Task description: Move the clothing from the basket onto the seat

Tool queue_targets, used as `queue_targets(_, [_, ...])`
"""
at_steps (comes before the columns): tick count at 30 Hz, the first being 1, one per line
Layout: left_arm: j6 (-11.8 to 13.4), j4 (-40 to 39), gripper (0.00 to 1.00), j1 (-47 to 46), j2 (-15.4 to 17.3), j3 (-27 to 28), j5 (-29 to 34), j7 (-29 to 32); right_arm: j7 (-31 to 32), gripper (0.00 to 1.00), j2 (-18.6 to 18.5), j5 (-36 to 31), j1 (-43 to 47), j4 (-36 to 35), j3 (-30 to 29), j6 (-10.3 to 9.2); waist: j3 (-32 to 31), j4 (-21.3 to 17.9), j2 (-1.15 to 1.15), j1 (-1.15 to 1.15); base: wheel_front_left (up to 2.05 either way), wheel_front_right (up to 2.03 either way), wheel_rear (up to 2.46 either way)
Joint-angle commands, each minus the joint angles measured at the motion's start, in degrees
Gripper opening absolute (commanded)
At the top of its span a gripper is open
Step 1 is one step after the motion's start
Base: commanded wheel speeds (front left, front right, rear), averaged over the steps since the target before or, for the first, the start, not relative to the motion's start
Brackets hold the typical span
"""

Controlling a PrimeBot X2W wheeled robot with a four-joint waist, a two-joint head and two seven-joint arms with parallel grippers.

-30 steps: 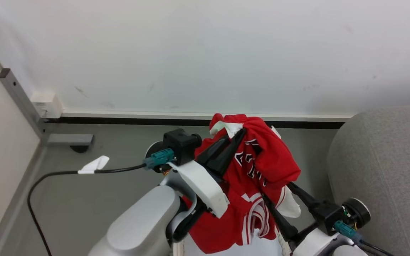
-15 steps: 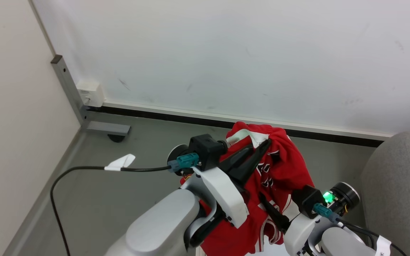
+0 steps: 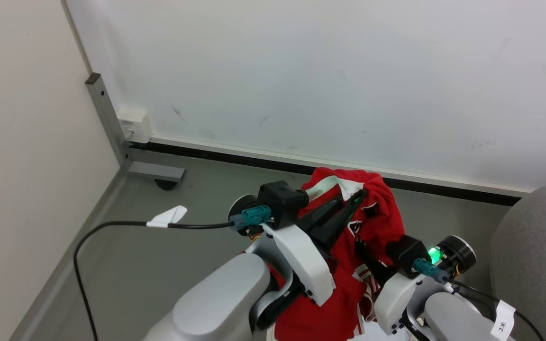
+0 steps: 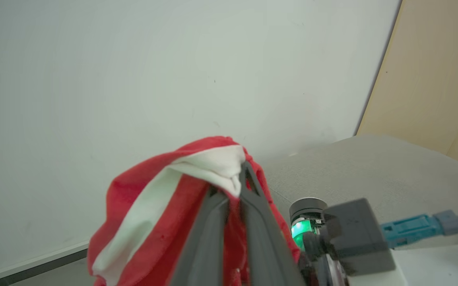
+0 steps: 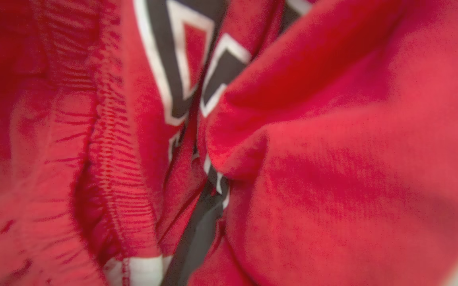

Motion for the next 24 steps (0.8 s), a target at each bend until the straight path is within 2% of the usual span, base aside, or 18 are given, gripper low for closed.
queue_targets(1, [0.1,0.1,0.0,-0.1,0.3,0.3,-0.9,-0.6,0.0,0.0,-0.4,0.4,-0.1,-0.4,-0.4,-0.12,0.0,-0.2,0.0,-0.01,0.0,0.0,0.0])
queue_targets(10, [1.0,1.9,0.0,1.6,1.8,0.9,-1.3,-1.4,0.0,0.0,-2.5,2.2,3.6,-6.5,-3.6,-0.12,0.6,-2.8,0.0,-0.01,0.0,0.0,0.0])
queue_targets(17, [1.6,2.7,0.0,3.3,2.6,1.0,-1.5,-2.3,0.0,0.0,-4.0,2.8,7.1,-13.7,-10.2,-0.12,1.2,-5.9,0.0,-0.01,0.0,0.0,0.0])
queue_targets(19, [1.9,2.7,0.93,3.8,2.9,1.0,-1.3,-2.6,0.0,0.0,-4.2,3.0,8.1,-15.7,-12.5,-0.12,1.3,-7.0,0.0,-0.01,0.0,0.0,0.0])
queue_targets(20, [2.1,2.7,1.0,4.1,3.1,1.0,-1.3,-2.6,0.0,0.0,-4.4,3.0,8.6,-16.7,-13.6,-0.12,1.3,-7.6,0.0,-0.01,0.0,0.0,0.0])
queue_targets(24, [2.2,2.6,1.0,5.3,3.7,0.6,-1.2,-2.9,0.0,0.0,-5.0,3.2,9.4,-19.8,-17.5,-0.12,1.5,-10.0,0.0,-0.01,0.0,0.0,0.0])
